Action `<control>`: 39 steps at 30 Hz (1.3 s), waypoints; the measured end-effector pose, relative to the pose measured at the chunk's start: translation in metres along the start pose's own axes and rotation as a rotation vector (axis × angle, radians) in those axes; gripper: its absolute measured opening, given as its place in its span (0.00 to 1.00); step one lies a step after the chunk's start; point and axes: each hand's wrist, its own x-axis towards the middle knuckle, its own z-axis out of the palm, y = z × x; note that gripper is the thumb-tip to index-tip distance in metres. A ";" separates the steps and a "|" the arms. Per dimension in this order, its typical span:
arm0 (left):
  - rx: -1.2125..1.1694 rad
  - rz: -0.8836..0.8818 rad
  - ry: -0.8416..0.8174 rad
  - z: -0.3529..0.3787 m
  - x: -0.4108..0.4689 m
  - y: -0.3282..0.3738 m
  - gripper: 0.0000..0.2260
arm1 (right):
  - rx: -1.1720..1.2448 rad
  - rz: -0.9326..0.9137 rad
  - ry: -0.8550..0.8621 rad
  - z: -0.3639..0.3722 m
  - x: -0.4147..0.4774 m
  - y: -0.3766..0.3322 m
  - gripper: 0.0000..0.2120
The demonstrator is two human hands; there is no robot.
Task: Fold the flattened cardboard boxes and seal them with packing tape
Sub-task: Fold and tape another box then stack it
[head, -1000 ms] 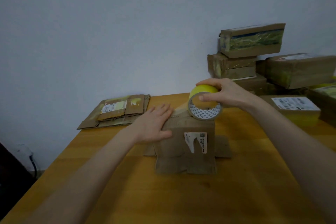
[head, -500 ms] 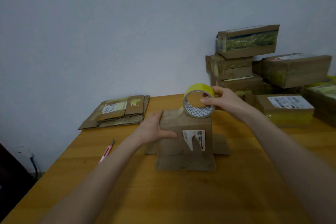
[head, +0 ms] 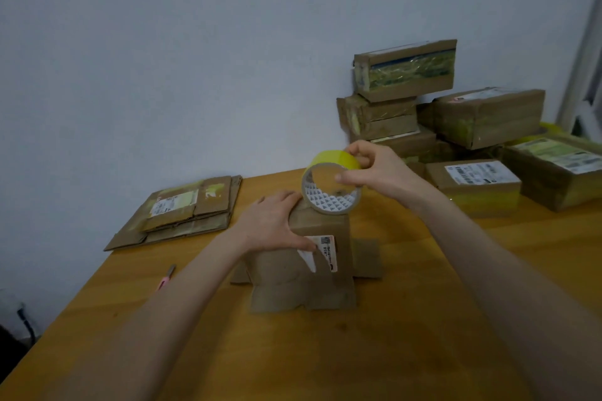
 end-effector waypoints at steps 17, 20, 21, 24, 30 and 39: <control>0.139 0.024 -0.106 -0.015 -0.006 0.016 0.43 | -0.017 0.095 0.014 -0.029 -0.040 0.043 0.14; 0.046 0.032 -0.107 -0.012 0.002 0.029 0.43 | -0.055 0.034 0.031 -0.027 -0.037 0.038 0.16; 0.047 0.035 -0.105 -0.009 0.003 0.029 0.42 | -0.073 0.014 0.023 -0.027 -0.037 0.037 0.17; 0.077 0.044 -0.089 -0.001 0.004 0.024 0.38 | -0.079 -0.004 -0.009 -0.026 -0.040 0.037 0.18; 0.129 0.070 -0.075 0.003 0.002 0.022 0.38 | -0.107 0.024 -0.038 -0.034 -0.045 0.048 0.18; 0.143 0.077 -0.084 0.002 0.001 0.023 0.37 | -0.359 0.091 -0.039 -0.051 -0.052 0.055 0.23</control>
